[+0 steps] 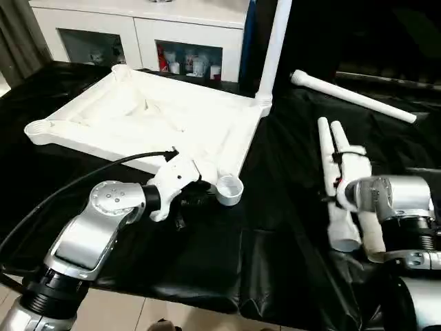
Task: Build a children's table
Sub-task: Pick table leg
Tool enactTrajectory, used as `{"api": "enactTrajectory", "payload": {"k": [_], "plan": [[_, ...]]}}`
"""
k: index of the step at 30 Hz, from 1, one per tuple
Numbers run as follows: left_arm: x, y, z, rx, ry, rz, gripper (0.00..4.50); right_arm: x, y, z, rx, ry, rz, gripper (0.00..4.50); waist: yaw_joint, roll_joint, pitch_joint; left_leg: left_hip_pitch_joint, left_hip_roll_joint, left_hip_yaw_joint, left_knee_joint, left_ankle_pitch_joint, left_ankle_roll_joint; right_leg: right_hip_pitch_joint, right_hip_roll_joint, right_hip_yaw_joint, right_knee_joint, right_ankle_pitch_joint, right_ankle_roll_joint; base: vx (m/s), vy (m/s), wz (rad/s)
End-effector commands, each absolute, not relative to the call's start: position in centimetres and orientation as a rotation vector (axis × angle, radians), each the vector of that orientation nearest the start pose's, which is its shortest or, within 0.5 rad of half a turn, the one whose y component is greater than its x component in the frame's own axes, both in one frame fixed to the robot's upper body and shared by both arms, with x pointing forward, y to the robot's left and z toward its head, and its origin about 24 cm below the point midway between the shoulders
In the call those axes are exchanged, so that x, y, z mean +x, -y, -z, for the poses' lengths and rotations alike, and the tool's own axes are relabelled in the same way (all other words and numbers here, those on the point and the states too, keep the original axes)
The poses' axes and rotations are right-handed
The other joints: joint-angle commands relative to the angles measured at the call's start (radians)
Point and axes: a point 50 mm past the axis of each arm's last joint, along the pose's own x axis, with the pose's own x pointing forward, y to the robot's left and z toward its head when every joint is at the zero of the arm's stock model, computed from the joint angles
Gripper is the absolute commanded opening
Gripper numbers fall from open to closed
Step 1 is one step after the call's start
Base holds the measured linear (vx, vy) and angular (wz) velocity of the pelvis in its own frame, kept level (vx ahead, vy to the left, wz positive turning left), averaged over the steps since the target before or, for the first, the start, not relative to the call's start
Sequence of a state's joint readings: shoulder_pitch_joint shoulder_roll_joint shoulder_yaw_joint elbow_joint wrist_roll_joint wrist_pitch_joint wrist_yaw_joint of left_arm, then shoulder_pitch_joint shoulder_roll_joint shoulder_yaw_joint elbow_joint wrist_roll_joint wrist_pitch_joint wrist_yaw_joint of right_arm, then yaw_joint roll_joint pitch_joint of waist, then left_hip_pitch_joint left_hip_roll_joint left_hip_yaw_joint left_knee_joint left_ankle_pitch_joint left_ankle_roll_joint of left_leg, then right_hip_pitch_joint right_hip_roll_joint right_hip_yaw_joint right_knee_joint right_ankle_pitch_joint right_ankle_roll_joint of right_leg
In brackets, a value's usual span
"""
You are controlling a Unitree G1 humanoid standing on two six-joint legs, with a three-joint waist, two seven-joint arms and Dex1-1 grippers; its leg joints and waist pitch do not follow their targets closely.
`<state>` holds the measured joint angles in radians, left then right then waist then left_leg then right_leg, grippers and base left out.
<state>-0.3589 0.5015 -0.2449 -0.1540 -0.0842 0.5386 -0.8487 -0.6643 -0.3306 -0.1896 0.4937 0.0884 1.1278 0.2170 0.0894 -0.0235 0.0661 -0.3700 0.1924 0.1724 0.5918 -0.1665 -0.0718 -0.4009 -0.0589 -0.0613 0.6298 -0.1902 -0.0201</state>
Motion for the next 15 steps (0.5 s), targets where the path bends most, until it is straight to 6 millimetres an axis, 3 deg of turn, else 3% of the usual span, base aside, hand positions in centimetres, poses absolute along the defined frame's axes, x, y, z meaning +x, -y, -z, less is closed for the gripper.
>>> {"api": "enactTrajectory", "payload": {"k": [1, 3, 15], "plan": [[27.96, -13.23, -10.84, 0.45, -0.286, 1.03, 1.33, 33.15, 22.54, -5.93, 0.094, -0.909, 0.002, 4.48, 0.002, 0.011, -0.075, 0.015, 0.026, -0.007, -0.062, -0.179, -0.058, 0.053, -0.069, 0.049, -0.074, -0.15, -0.174, 0.0, 0.0, 0.0], [27.95, -13.22, -10.86, 0.45, -0.286, 1.031, 1.33, 33.08, 22.43, -5.7, 0.098, -0.92, 0.001, 4.48, 0.002, 0.01, -0.075, 0.015, 0.026, -0.007, -0.062, -0.178, -0.058, 0.053, -0.069, 0.049, -0.073, -0.149, -0.173, 0.0, 0.0, 0.0], [27.99, -13.39, -10.98, 0.455, -0.285, 1.025, 1.33, 33.16, 22.09, -5.14, 0.112, -0.935, 0.005, 3.47, 0.003, 0.005, -0.073, 0.016, 0.026, -0.007, -0.063, -0.183, -0.056, 0.051, -0.07, 0.049, -0.076, -0.192, -0.16, 0.0, 0.0, 0.0]]}}
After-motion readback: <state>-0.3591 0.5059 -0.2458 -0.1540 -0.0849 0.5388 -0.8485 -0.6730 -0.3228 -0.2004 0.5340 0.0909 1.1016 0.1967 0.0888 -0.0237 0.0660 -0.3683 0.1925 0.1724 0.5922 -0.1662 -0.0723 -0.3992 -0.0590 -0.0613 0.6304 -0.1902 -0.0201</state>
